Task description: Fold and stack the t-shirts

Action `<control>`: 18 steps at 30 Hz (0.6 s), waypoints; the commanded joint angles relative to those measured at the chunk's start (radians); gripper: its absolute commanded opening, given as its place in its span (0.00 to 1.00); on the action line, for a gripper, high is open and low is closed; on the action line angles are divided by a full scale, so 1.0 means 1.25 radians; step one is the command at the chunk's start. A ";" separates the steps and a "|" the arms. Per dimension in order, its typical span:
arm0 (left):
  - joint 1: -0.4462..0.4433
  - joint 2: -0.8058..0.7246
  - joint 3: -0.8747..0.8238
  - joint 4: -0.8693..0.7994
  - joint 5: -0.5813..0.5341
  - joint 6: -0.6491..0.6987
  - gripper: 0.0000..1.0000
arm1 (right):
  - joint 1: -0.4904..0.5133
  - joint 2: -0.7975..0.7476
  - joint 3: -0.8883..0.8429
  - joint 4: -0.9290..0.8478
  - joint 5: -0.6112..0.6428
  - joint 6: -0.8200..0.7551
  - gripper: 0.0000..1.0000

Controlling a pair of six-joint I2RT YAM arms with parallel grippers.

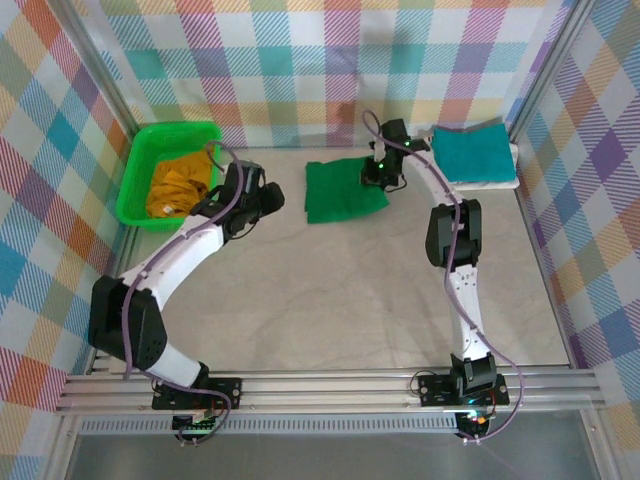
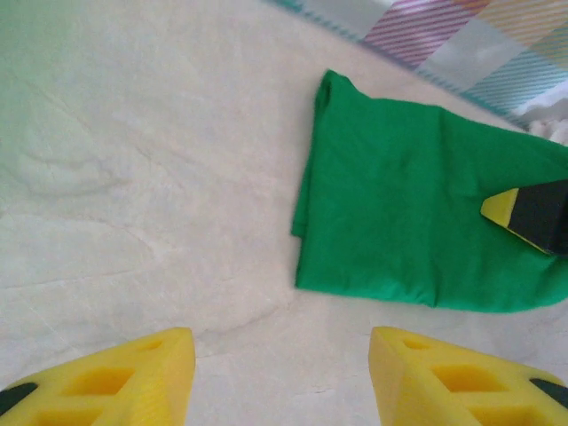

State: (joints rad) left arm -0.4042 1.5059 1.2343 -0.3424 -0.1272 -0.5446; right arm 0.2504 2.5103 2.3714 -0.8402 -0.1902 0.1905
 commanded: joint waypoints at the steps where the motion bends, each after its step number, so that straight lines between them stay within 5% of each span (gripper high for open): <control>1: -0.010 -0.019 -0.040 -0.055 -0.038 0.035 0.55 | -0.011 0.033 0.118 -0.158 0.108 -0.181 0.00; 8: -0.059 -0.015 -0.024 -0.019 0.087 0.122 0.57 | -0.032 -0.017 0.144 -0.103 0.289 -0.360 0.00; 15: -0.161 -0.020 -0.050 0.154 0.201 0.211 0.83 | -0.088 -0.073 0.168 -0.040 0.239 -0.441 0.00; 18: -0.176 0.006 -0.046 0.168 0.213 0.215 0.86 | -0.112 -0.068 0.225 -0.056 0.195 -0.445 0.00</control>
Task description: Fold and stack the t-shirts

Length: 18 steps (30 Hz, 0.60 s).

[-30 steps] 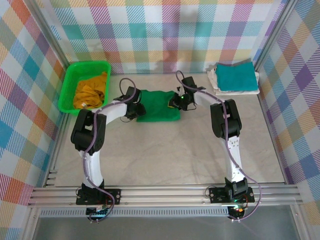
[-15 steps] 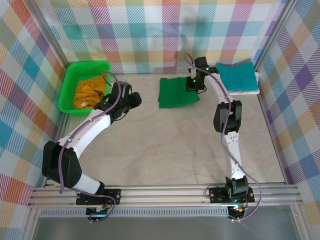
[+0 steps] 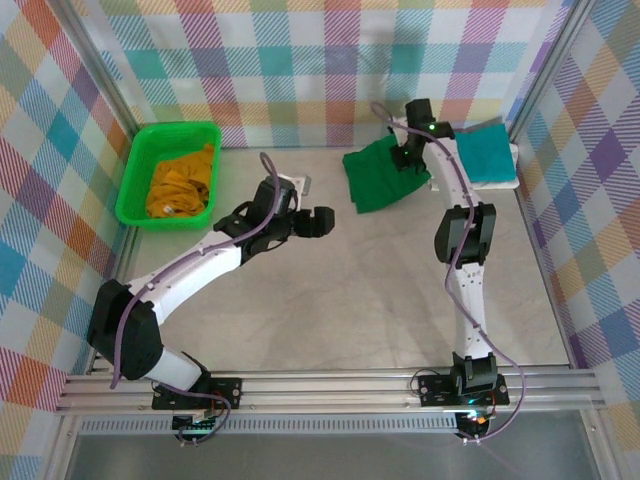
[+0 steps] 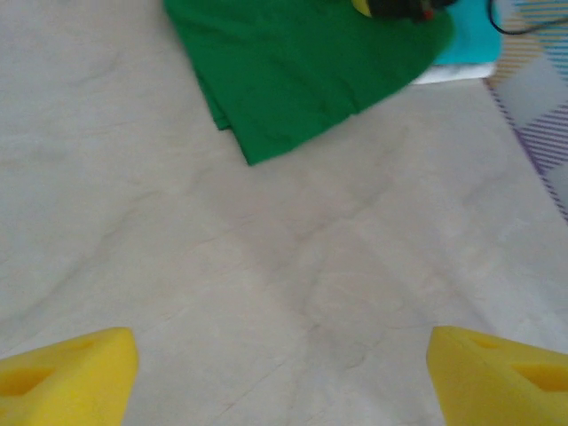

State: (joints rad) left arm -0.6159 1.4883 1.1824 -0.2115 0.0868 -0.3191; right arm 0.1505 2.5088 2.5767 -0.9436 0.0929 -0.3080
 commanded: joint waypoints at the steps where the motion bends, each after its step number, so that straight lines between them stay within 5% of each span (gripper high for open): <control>1: -0.010 0.030 0.002 0.055 0.037 0.033 0.86 | -0.035 -0.068 0.073 0.027 -0.034 -0.052 0.00; 18: -0.017 0.066 0.025 -0.014 -0.033 0.045 0.86 | -0.155 -0.044 0.122 0.133 -0.089 -0.154 0.00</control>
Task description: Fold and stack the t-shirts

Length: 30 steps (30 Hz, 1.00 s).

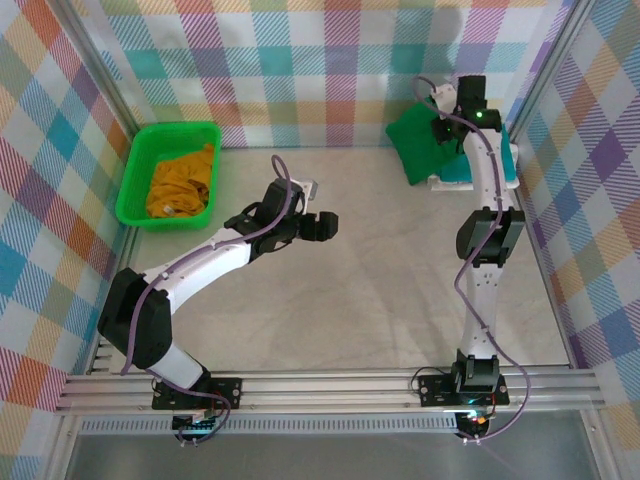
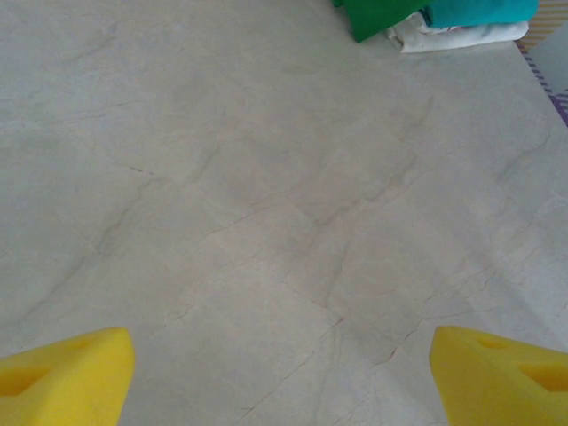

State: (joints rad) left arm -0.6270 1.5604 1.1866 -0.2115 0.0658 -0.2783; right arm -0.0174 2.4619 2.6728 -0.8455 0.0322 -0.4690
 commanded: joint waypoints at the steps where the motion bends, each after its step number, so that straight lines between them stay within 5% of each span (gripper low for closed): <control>1: -0.008 0.011 0.024 -0.014 -0.015 0.011 0.87 | -0.028 0.000 0.050 0.053 -0.046 -0.026 0.00; 19: -0.008 0.037 0.086 -0.105 -0.026 0.026 0.87 | -0.118 0.116 0.017 0.228 0.130 -0.073 0.00; 22: -0.008 0.024 0.094 -0.125 -0.047 0.033 0.88 | -0.131 0.157 0.048 0.253 0.167 -0.077 0.19; 23: -0.008 0.017 0.096 -0.129 -0.055 0.036 0.88 | -0.134 0.163 0.051 0.260 0.180 -0.079 0.28; 24: -0.008 0.008 0.098 -0.135 -0.072 0.036 0.88 | -0.137 0.164 0.049 0.271 0.198 -0.078 0.50; 26: -0.008 -0.012 0.094 -0.137 -0.113 0.036 0.88 | -0.145 0.162 0.049 0.283 0.221 -0.073 0.57; 30: -0.008 -0.058 0.072 -0.129 -0.212 0.024 0.94 | -0.154 0.135 0.047 0.302 0.301 -0.054 0.97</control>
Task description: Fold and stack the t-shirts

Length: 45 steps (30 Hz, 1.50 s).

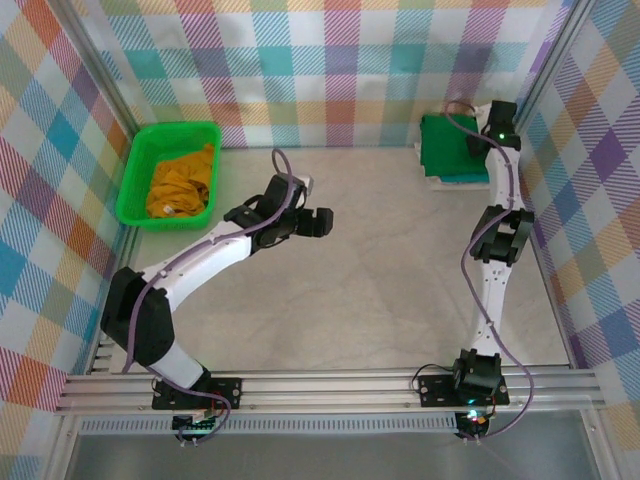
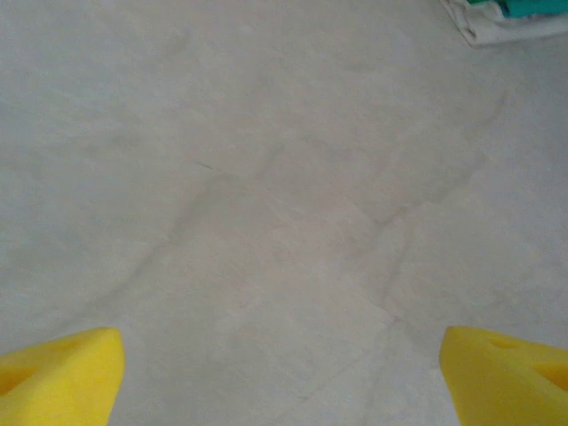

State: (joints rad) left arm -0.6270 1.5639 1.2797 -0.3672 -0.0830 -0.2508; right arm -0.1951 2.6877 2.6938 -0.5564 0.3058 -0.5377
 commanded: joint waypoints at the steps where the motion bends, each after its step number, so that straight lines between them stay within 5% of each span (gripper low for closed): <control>1: -0.008 -0.074 -0.012 0.001 -0.119 -0.005 0.97 | -0.013 -0.056 0.030 0.074 0.104 0.004 1.00; 5: -0.006 -0.126 -0.056 0.041 -0.179 -0.018 1.00 | -0.013 -0.112 0.021 0.050 0.124 0.066 1.00; 9: 0.002 -0.177 -0.104 0.078 -0.304 -0.044 1.00 | -0.013 -0.240 -0.130 0.032 0.098 0.187 1.00; 13: 0.028 -0.261 -0.201 0.156 -0.460 -0.071 1.00 | -0.004 -0.447 -0.463 0.136 0.068 0.296 1.00; 24: 0.178 -0.431 -0.511 0.327 -0.575 -0.048 1.00 | 0.072 -0.966 -1.255 0.387 -0.128 0.548 1.00; 29: 0.211 -0.451 -0.650 0.472 -0.598 0.037 1.00 | 0.140 -1.121 -1.522 0.477 -0.084 0.635 1.00; 34: 0.241 -0.376 -0.718 0.597 -0.555 0.089 1.00 | 0.241 -1.179 -1.711 0.673 0.021 0.616 1.00; 45: 0.375 -0.153 -0.719 0.867 -0.323 0.177 1.00 | 0.276 -1.032 -1.749 0.870 0.054 0.439 1.00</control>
State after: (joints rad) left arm -0.1894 1.3338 0.3801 0.5648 -0.5961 -0.0757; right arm 0.1455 1.3788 0.5331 0.3801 0.3599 0.0864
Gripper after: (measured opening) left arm 0.998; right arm 0.997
